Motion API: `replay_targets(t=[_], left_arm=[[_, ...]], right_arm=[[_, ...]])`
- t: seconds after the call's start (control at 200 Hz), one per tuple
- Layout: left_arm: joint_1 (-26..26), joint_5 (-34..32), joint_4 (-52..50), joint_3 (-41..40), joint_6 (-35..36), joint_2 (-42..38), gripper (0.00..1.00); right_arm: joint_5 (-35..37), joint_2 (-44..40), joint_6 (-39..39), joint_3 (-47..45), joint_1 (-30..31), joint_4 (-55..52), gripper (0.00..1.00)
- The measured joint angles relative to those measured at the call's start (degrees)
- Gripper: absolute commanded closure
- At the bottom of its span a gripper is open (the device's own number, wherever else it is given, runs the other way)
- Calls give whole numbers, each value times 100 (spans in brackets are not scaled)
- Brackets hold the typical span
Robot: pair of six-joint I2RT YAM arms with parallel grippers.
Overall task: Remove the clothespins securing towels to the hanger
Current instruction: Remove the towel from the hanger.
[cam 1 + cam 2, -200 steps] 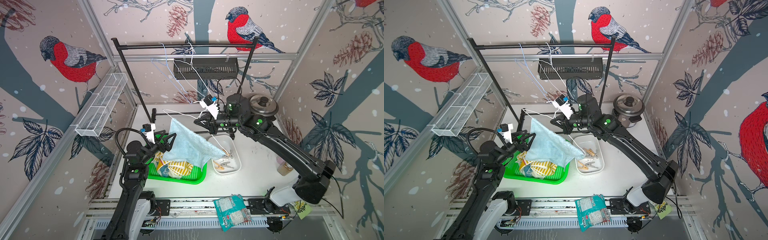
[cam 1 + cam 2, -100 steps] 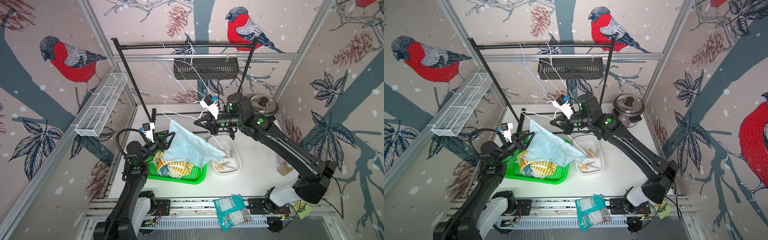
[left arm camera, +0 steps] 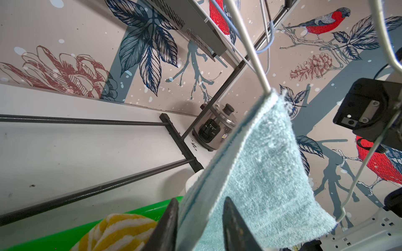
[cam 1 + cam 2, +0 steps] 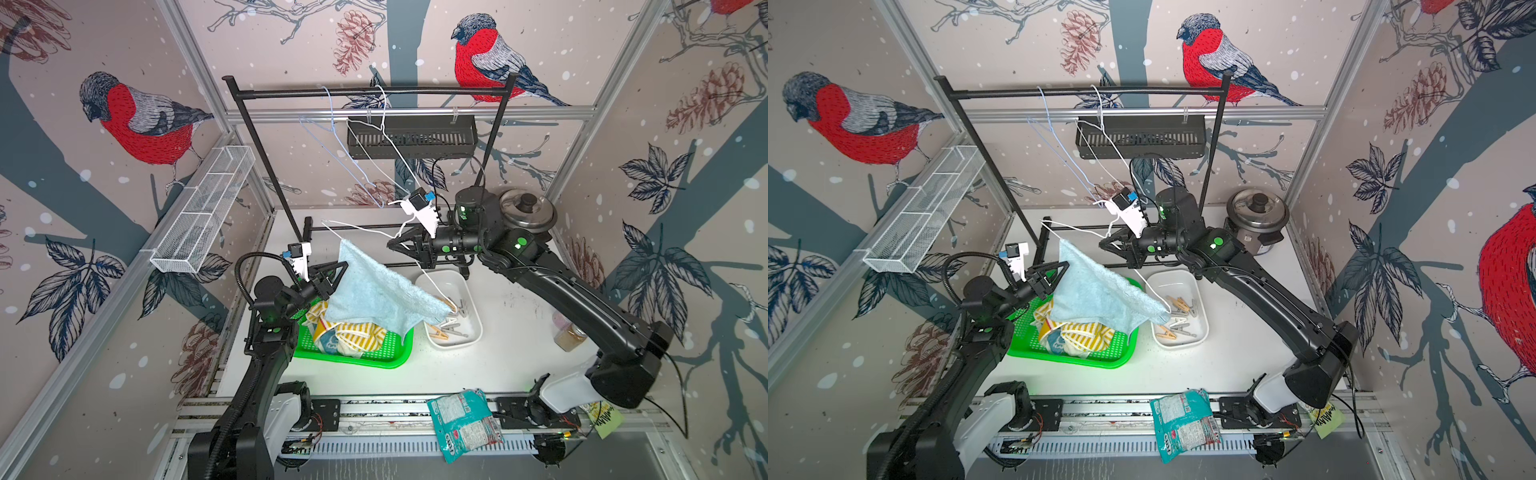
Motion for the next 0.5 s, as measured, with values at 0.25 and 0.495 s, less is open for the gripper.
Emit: replay_targets(t=[0.25, 0.495], left_arm=[[-2, 4, -693, 341, 339, -422, 100], [-7, -11, -1661, 898, 782, -866, 100]], right_arm=[[251, 2, 24, -4, -26, 20, 100], [861, 138, 140, 0, -28, -146, 100]])
